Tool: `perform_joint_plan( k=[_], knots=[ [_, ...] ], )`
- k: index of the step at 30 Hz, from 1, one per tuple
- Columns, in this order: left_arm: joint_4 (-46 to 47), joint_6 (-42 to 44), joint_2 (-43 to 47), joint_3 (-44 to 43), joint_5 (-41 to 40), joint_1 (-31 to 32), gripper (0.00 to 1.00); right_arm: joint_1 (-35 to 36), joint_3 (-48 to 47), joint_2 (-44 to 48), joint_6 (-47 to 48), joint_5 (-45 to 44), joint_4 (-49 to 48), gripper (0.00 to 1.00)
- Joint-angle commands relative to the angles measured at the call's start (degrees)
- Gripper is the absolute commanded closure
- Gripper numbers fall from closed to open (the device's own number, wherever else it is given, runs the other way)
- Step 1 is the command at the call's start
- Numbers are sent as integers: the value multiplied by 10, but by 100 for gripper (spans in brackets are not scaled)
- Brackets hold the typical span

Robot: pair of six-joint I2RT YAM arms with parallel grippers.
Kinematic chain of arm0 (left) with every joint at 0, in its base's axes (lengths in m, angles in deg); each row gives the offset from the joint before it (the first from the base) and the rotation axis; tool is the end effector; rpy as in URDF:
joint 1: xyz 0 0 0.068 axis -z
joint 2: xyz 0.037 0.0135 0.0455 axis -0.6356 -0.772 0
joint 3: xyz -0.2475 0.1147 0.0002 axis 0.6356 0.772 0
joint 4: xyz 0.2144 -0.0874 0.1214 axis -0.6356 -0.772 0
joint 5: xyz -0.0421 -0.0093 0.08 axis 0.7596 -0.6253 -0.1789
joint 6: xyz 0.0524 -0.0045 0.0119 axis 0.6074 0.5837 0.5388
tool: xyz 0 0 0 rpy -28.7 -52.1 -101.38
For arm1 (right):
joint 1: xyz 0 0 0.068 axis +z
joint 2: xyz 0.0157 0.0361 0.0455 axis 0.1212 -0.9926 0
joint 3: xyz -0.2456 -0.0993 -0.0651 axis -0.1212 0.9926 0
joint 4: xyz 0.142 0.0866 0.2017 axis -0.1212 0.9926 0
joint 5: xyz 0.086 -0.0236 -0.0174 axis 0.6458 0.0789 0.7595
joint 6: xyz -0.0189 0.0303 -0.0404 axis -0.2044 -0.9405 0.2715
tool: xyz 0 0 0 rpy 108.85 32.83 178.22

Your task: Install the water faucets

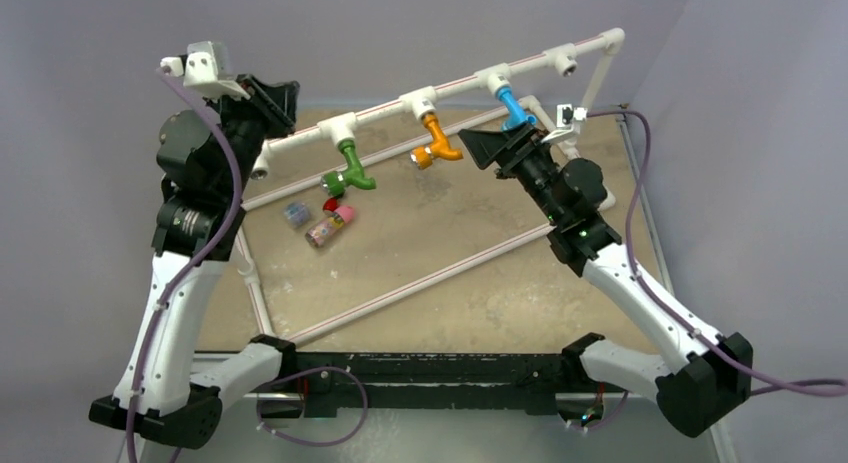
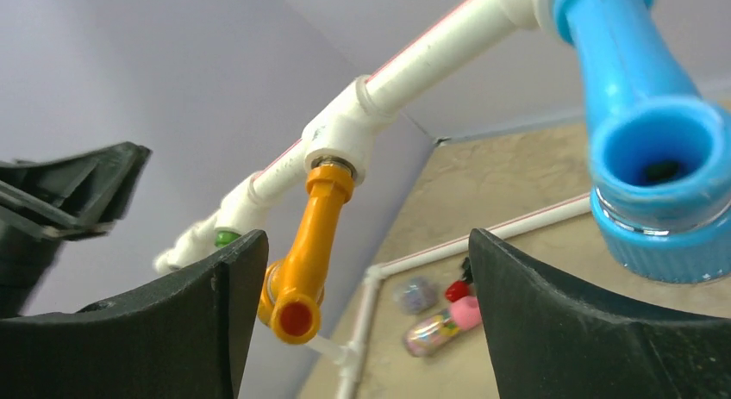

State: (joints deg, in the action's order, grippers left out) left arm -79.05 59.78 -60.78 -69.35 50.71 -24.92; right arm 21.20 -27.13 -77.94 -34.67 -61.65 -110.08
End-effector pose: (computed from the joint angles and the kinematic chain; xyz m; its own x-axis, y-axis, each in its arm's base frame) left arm 0.1943 -0.0464 0.5145 0.0882 -0.4073 -0.9090 0.1958 0.9019 -0.3851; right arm 0.2269 0.1241 0.3952 -0.2441 0.7672 -0.5932 -0.5435 0.3983 0.7388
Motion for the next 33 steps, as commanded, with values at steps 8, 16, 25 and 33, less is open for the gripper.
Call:
perform_joint_plan(
  k=[8, 16, 25, 33],
  knots=[
    [-146, -22, 99, 3, 289, 0, 79, -1, -137, 83, 506, 110, 197, 15],
    [-217, -51, 175, 123, 385, 2, 81, 99, -180, 102, 828, 76, 257, 16],
    [-299, -72, 231, 207, 399, 10, 84, 227, -186, 52, 1101, -79, 322, 16],
    [-343, -99, 252, 228, 420, 10, 84, 305, -96, 46, 1311, -234, 173, 15]
  ],
)
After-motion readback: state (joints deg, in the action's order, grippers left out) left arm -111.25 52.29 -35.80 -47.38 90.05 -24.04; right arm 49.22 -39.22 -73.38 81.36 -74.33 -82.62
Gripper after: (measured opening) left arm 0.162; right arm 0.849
